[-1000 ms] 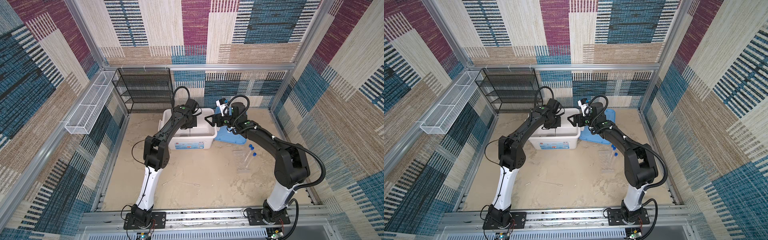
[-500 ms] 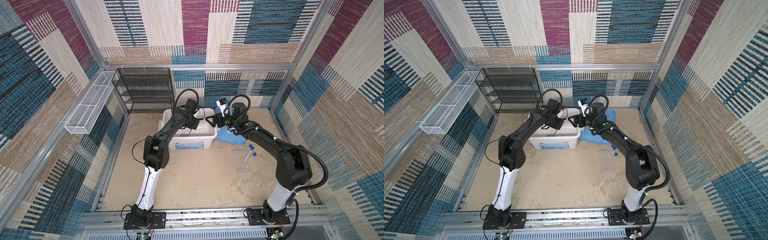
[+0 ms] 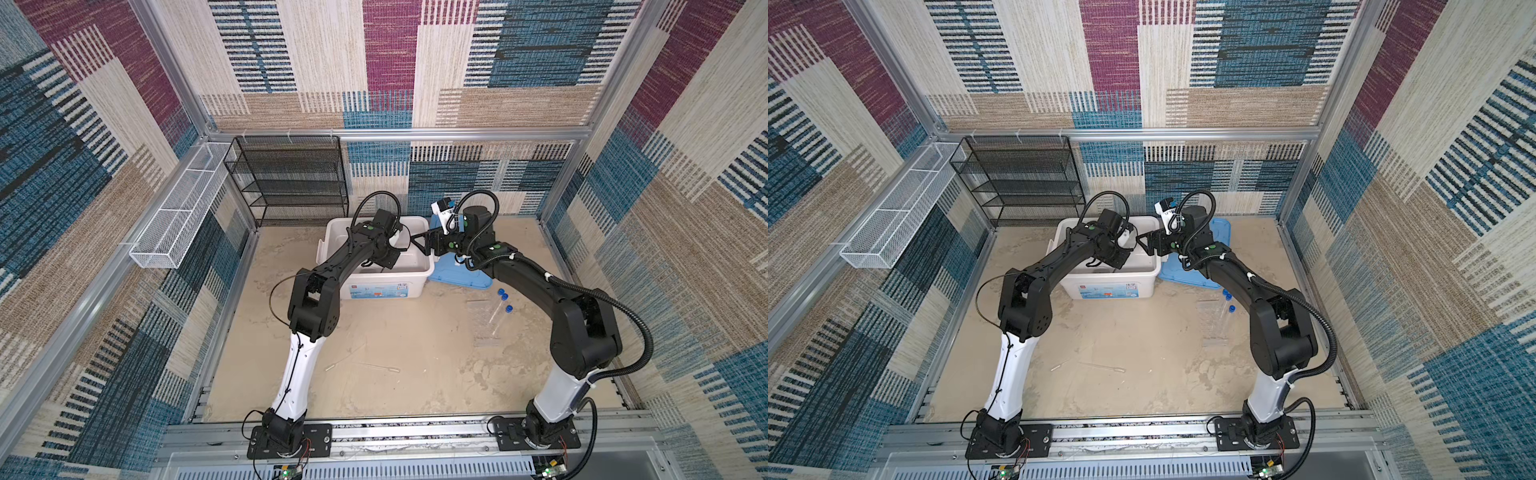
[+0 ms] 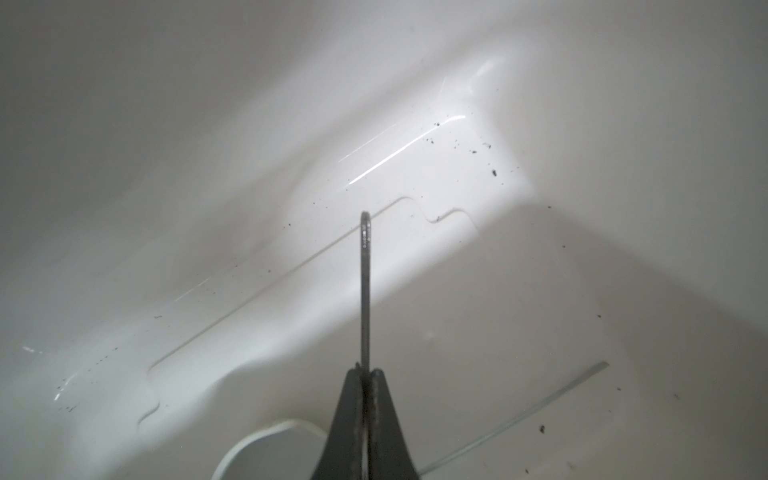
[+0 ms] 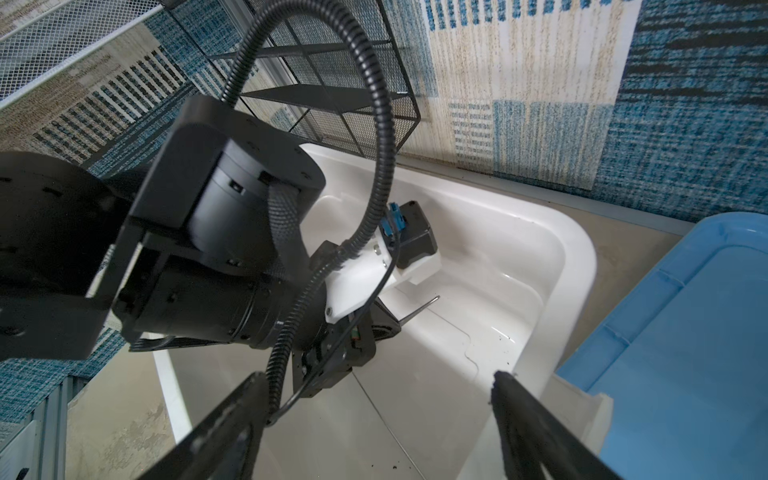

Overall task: Organize the chemistry lab equipment
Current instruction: 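Lower the tweezers into the white bin and open the left gripper, then withdraw the left gripper from the bin and move it over the clear pipette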

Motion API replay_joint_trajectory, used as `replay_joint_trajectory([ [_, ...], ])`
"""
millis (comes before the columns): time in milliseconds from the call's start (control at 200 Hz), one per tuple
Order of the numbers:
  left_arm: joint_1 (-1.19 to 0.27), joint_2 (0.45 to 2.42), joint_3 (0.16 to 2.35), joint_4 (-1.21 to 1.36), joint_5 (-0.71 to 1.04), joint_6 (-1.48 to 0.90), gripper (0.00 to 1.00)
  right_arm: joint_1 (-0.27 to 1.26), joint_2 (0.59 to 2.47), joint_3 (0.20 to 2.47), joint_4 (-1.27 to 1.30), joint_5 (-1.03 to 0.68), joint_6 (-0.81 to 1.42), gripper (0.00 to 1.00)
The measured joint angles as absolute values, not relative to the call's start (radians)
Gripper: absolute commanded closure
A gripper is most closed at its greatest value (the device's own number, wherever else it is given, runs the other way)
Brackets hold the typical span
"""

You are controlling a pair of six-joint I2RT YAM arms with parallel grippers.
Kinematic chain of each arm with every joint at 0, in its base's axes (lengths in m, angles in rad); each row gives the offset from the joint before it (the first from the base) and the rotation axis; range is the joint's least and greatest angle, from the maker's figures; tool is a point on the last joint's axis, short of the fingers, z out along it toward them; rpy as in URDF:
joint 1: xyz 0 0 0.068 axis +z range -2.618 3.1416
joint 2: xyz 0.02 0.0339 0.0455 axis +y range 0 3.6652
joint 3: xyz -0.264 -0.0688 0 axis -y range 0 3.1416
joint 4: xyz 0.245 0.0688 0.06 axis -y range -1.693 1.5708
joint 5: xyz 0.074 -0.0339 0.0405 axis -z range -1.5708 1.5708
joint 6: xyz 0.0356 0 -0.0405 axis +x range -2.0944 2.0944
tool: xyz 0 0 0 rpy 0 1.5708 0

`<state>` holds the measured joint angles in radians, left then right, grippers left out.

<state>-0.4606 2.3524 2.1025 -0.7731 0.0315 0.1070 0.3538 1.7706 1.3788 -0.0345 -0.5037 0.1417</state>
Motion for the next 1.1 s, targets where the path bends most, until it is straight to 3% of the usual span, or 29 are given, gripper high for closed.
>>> replay_joint_trajectory([
  [311,-0.461,2.367,2.059,-0.74,0.027,0.091,0.86,0.354,1.771,1.379,-0.035,-0.505,0.134,0.14],
  [461,-0.461,2.354,2.044,-0.728,0.006,0.088,0.67,0.354,1.764,1.379,-0.036,-0.504,0.13,0.14],
  [706,-0.461,2.301,2.04,-0.714,0.004,0.089,0.58,0.354,1.737,1.379,-0.053,-0.493,0.121,0.14],
  [806,-0.461,2.282,2.038,-0.715,-0.001,0.093,0.5,0.354,1.72,1.379,-0.067,-0.487,0.115,0.14],
  [952,-0.461,2.2,2.007,-0.715,-0.005,0.08,0.35,0.354,1.67,1.373,-0.084,-0.488,0.096,0.13],
  [1102,-0.461,2.049,1.955,-0.7,0.004,0.048,0.3,0.354,1.594,1.359,-0.099,-0.505,0.043,0.12],
])
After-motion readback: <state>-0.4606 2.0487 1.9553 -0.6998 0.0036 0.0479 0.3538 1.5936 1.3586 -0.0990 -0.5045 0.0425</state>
